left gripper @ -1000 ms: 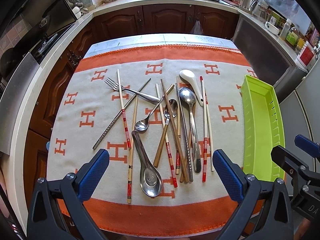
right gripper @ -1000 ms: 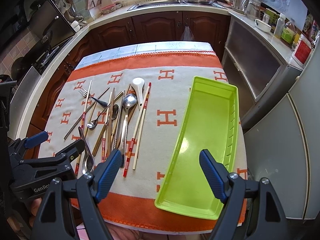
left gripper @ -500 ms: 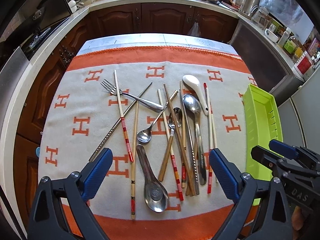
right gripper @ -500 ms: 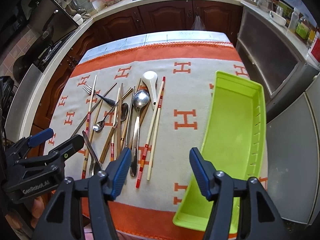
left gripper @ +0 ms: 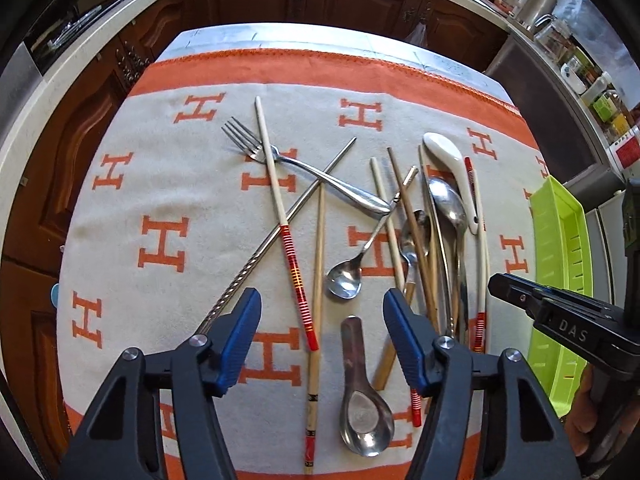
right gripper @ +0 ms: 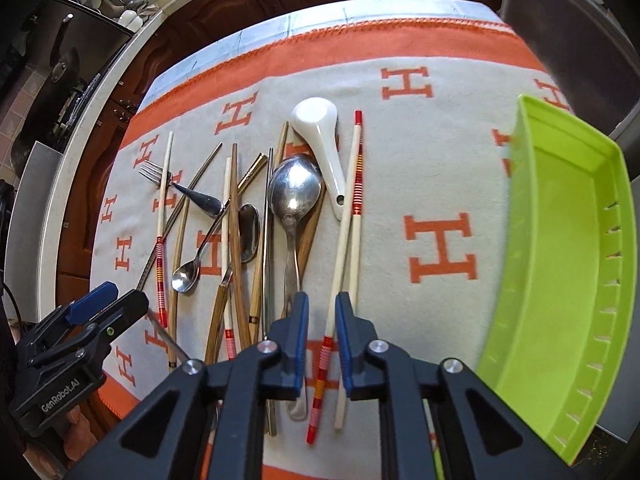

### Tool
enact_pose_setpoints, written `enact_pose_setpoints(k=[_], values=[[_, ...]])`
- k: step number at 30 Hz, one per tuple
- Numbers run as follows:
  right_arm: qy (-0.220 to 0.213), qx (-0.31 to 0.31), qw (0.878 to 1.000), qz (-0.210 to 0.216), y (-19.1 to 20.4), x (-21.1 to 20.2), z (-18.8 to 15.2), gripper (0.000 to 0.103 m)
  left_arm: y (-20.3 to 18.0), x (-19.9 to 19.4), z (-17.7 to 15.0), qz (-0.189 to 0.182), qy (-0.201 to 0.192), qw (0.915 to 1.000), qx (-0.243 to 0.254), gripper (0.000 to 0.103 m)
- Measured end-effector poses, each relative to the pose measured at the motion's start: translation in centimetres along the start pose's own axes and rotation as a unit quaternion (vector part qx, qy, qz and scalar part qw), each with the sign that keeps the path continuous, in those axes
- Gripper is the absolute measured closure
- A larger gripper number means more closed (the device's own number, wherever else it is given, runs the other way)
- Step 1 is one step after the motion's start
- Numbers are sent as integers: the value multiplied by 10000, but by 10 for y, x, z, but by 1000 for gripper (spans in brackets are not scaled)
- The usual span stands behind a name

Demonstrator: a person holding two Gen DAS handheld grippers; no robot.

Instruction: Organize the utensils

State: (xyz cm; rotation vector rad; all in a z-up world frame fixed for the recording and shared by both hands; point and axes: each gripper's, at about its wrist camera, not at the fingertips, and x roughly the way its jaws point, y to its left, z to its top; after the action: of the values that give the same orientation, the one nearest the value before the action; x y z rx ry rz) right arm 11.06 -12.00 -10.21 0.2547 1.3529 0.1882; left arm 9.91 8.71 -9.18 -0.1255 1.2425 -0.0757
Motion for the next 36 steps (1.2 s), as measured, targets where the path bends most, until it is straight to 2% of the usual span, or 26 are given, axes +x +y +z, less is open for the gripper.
enact_pose_setpoints(k=[3,8,12,21,27,36], values=[[92,24,10000,-21,0,12,4,96,5,5,0,-69,49,10000,-27,47],[92,28,9998,-175,1,20,12,97,7,11,0,-140,129,9998,-52,47],[281,116,9991,-280,-5,28,15,96,6,14,0,-182,184,9996,-76,47],[52,-16,9988,-484,6,30,17,97,-7,14,2,-256,212,9994,76,47],[-3,303,9994,-146,-7,19,14,98,-26,8,3,-302,162,9989,329,51],[-401,646,9965,345,-36,-44,1,98,-70,4,7,-676,191,9957,603,59]])
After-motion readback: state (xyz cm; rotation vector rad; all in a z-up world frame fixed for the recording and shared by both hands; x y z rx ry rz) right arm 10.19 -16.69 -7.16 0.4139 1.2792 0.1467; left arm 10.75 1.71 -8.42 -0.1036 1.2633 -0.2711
